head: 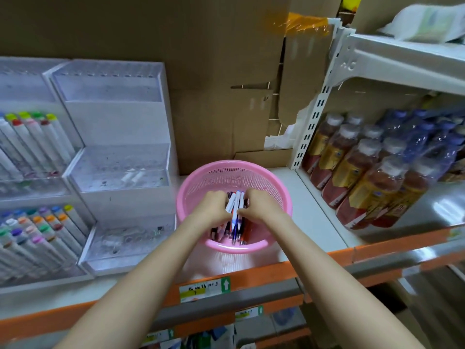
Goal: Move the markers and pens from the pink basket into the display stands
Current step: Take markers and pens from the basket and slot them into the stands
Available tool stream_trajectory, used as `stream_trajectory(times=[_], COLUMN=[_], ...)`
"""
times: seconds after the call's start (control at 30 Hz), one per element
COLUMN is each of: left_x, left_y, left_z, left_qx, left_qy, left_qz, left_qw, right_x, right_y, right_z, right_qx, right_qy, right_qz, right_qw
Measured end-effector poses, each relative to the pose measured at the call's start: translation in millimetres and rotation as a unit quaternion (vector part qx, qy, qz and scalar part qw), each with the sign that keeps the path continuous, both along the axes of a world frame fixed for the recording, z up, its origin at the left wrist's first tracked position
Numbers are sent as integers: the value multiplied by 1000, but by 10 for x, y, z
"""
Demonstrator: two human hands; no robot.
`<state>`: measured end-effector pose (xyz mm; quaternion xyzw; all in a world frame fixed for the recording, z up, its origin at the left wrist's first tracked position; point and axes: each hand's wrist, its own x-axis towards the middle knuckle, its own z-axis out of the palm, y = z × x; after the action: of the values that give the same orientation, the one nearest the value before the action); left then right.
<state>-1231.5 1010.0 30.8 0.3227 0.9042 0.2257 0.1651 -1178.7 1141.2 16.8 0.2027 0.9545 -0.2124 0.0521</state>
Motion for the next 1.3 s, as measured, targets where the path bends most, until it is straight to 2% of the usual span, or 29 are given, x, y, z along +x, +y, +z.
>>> stream_trajectory(times=[0.1,0.23,0.3,0.5,0.7,0.87,1.03,1.17,1.3], left_x=[-22,-54,-58,-49,-29,32,101,121,95], left_y=[-2,-27,-28,-29,-90,-203,-382,-625,-1005], left_z=[1,-50,-62,-75,6,105,334,586,802], left_qx=[0,41,46,51,120,216,293,322,349], left_qy=[-21,-113,-119,-61,-42,7,82,151,171], left_qz=[9,43,37,-3,-7,-29,-28,-6,22], left_qw=[1000,992,991,997,992,976,952,935,921], right_x=[-24,-39,-44,-23,39,147,215,198,144], right_y=[2,-20,-14,34,28,-60,-230,-442,-794], right_z=[5,-9,-38,-40,162,385,619,831,1040], right_qx=[-1,11,10,-83,-169,-152,-163,-164,-172], right_qy=[0,-3,14,87,119,180,284,338,374], right_qz=[18,-19,-27,-48,-11,2,29,47,75], right_qw=[1000,1000,999,992,978,972,945,925,908])
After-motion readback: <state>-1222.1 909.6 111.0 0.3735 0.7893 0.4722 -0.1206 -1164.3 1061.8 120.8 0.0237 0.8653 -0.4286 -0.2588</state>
